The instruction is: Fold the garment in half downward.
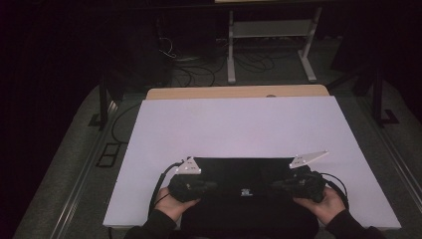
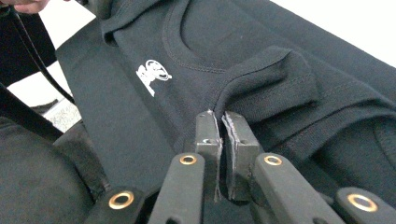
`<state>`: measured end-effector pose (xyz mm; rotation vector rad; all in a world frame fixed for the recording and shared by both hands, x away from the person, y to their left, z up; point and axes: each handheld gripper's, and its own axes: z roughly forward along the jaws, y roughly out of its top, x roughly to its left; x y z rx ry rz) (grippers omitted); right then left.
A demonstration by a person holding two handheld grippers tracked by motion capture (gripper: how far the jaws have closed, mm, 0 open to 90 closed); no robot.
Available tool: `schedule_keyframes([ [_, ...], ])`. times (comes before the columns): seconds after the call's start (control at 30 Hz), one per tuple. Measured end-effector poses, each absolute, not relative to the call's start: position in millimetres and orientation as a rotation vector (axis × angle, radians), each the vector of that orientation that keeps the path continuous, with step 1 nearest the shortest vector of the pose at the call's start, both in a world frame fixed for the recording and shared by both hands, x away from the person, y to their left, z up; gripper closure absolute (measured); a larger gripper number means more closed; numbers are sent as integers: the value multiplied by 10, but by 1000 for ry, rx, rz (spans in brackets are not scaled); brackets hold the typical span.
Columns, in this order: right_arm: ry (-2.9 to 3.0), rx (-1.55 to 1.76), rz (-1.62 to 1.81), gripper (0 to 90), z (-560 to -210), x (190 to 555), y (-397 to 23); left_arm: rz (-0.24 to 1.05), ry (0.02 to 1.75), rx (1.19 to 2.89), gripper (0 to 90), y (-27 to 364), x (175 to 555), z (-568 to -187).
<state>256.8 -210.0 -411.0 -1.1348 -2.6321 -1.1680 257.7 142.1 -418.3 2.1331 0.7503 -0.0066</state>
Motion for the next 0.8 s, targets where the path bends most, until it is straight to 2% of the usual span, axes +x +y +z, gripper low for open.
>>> schedule_keyframes([
  [0.33,-2661,-1146,-1100,823,-4177,2474,-2081,-46,774,2178,861,1372,2507,-4248],
  [0.47,-2671,-1153,-1077,749,-4191,2464,-2077,-47,766,2171,842,1378,2497,-4259],
  [0.57,-2672,-1171,-1070,692,-4190,2458,-2081,-60,763,2170,774,1385,2493,-4266],
  [0.67,-2667,-1185,-1081,620,-4173,2453,-2103,-64,763,2175,661,1390,2494,-4260],
  [0.8,-2664,-1187,-1100,484,-4142,2443,-2143,-51,763,2161,567,1415,2501,-4229],
])
